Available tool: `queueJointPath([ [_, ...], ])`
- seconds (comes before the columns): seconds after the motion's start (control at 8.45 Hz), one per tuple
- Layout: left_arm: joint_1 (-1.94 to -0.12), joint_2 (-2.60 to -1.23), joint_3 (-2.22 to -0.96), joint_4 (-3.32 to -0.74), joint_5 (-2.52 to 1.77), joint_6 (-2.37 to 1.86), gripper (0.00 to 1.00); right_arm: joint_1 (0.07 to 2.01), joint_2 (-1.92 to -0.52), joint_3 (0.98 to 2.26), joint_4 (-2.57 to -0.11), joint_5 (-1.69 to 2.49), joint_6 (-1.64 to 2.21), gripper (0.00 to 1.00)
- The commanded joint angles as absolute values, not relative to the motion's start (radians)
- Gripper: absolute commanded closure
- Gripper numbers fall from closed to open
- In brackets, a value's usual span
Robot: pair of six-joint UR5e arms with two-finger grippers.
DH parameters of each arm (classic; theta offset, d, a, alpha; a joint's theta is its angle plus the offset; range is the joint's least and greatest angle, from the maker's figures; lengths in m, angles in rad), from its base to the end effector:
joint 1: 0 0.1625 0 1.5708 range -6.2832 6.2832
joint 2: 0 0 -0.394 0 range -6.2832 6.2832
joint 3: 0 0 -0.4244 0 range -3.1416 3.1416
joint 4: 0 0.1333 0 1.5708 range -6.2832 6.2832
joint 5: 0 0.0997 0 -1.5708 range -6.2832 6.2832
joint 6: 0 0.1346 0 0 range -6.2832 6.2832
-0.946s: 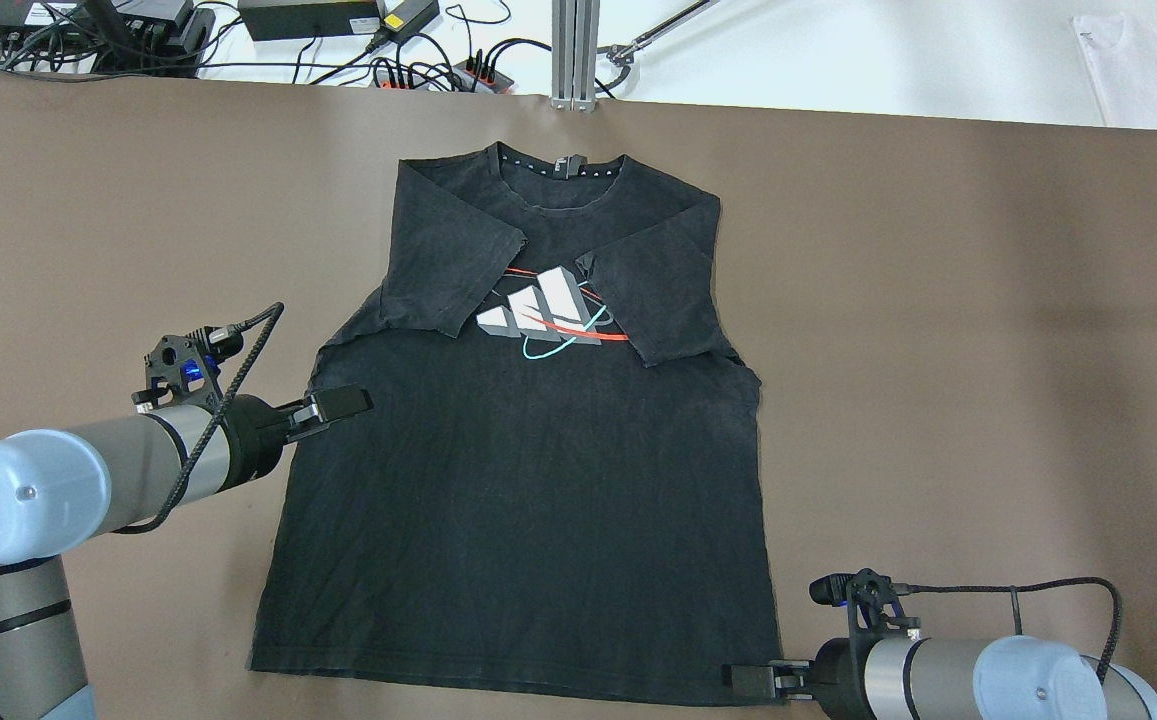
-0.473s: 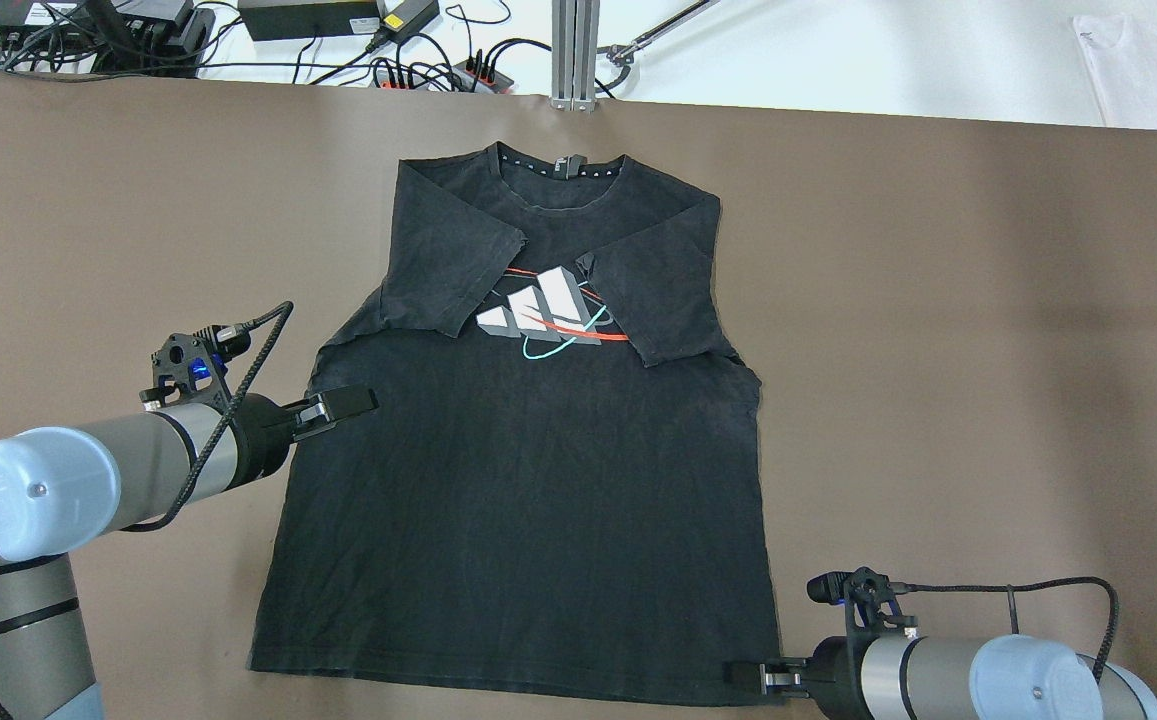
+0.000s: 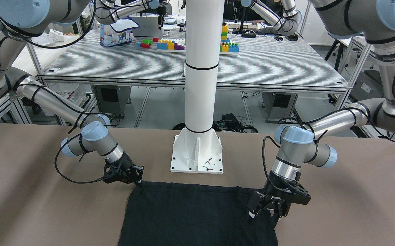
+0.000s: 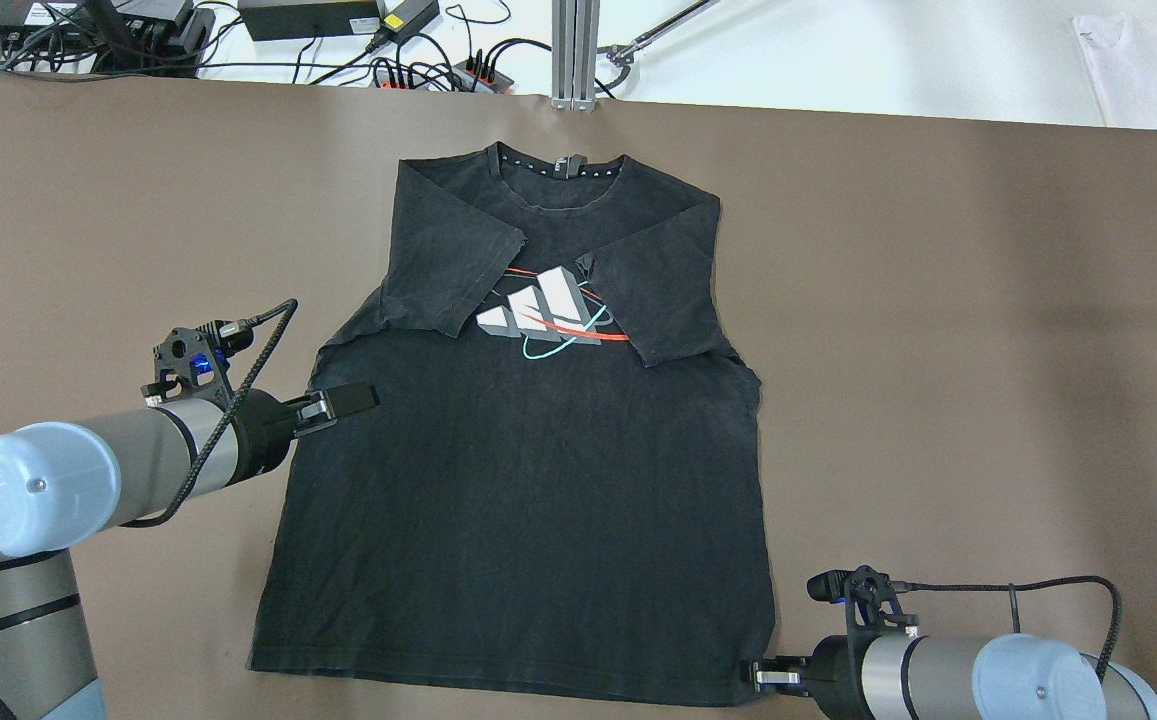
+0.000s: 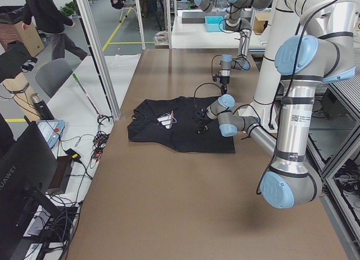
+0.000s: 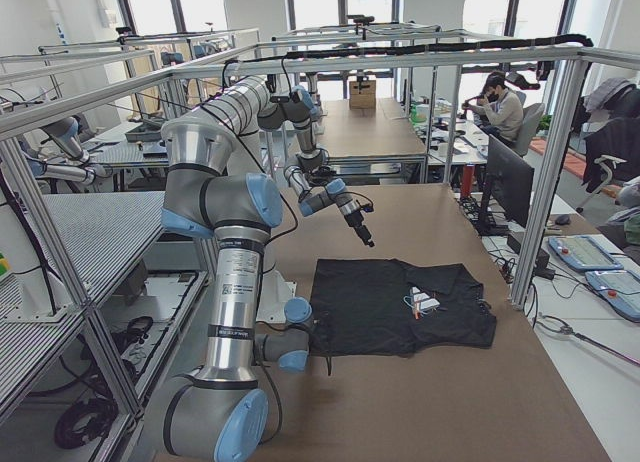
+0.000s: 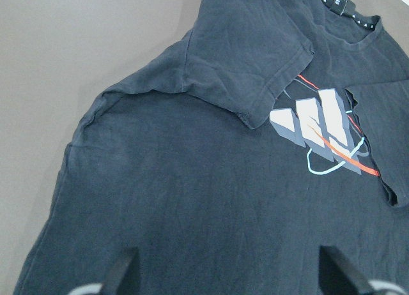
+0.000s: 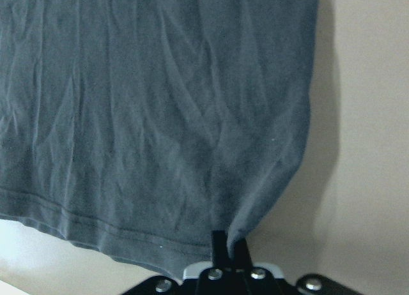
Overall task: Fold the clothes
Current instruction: 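Position both grippers at the hem corners nearest the robot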
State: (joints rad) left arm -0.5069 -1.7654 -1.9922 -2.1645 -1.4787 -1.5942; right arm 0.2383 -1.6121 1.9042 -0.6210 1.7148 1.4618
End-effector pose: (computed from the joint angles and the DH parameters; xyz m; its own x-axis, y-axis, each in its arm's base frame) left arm 0.4391 -0.4105 0.2579 0.2957 -0.1909 -0.9360 0.5657 0.8245 0.0106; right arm -0.5060 -0.2402 0.3826 0.3231 -0.0323 0.9458 -0.0669 0.9961 0.0569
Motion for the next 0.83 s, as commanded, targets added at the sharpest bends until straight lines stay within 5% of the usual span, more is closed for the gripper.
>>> queueJointPath([
  [0.0,-0.509,-1.764,-1.996,-2.166,-1.48,-1.592,0.0,0.241,-1.618,1.951,-0.624,1.712,1.463,1.0],
  [0.71,-0.467,-1.675,-2.059,-2.18,-1.486,-1.615,0.0,0.345,-1.62,2.008,-0.624,1.755,1.482,1.0],
])
